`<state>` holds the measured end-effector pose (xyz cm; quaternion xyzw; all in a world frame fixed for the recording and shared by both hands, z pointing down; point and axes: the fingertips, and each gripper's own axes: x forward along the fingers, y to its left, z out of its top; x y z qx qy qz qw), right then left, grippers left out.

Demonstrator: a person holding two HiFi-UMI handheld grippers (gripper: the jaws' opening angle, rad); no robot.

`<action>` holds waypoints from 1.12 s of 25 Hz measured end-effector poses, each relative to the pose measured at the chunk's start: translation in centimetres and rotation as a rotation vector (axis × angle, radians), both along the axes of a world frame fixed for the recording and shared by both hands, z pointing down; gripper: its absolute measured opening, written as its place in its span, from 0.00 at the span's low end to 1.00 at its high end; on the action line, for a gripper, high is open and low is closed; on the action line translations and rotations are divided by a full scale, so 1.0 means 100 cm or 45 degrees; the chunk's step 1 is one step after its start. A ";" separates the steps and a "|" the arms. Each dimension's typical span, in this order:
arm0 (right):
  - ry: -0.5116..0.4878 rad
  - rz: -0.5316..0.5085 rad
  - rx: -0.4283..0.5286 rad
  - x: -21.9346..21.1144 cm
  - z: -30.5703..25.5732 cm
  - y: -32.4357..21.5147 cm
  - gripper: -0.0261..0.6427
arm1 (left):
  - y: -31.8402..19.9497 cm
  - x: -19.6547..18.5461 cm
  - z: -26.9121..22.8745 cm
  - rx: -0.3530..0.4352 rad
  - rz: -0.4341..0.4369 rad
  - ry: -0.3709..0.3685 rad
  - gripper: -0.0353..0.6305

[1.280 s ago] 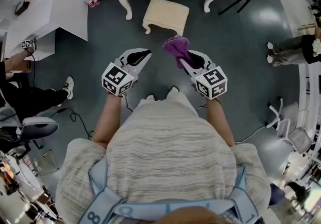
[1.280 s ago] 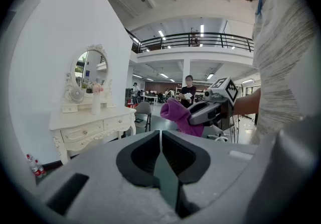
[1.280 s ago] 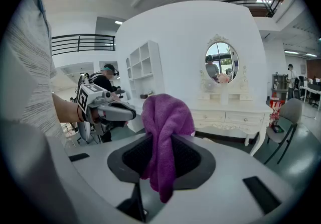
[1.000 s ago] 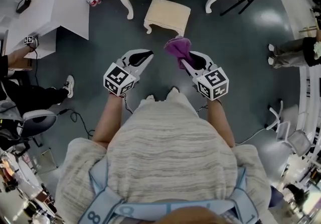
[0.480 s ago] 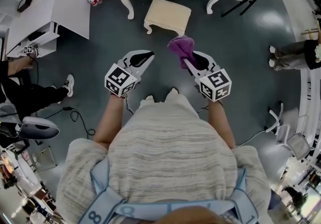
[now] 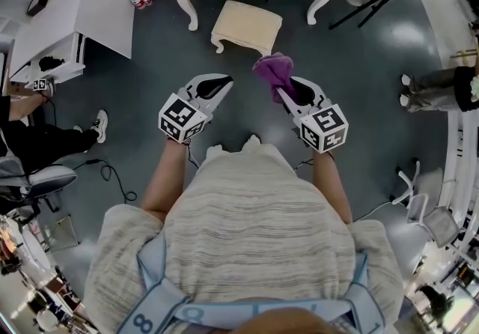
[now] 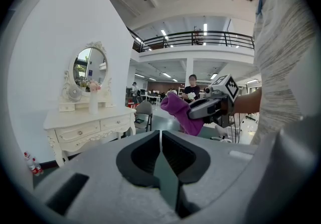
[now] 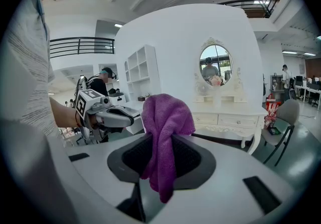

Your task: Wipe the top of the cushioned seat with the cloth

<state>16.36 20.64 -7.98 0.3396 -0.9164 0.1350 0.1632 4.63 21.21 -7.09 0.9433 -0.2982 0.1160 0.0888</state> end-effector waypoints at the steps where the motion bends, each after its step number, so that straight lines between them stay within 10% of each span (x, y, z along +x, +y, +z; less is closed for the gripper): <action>1: 0.000 -0.001 0.003 0.005 -0.001 -0.002 0.20 | -0.001 0.005 -0.001 0.003 0.002 0.000 0.09; 28: -0.004 0.033 -0.047 -0.003 0.016 -0.071 0.20 | -0.071 0.000 0.017 -0.027 0.026 0.019 0.09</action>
